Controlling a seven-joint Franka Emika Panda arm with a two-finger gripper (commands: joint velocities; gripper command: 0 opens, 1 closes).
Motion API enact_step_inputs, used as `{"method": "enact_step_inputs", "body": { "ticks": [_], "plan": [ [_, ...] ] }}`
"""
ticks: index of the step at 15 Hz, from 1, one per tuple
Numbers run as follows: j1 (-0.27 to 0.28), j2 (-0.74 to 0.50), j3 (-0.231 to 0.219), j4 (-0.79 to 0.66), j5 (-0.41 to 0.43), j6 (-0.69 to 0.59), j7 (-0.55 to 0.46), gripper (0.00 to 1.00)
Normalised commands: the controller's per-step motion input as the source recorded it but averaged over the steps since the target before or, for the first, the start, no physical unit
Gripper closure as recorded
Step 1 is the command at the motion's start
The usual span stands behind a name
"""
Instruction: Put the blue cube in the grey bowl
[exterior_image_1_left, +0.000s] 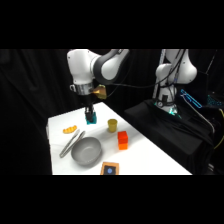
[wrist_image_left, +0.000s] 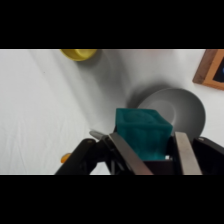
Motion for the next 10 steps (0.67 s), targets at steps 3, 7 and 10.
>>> {"method": "enact_step_inputs", "body": {
  "ticks": [3, 7, 10],
  "plan": [
    [0.090, 0.17, 0.081, 0.20, -0.011, 0.14, 0.03, 0.74],
    [0.101, 0.26, 0.037, 0.24, -0.087, 0.21, 0.01, 0.74],
    [0.073, 0.31, -0.010, 0.25, -0.114, 0.21, 0.01, 0.74]
  ]
}}
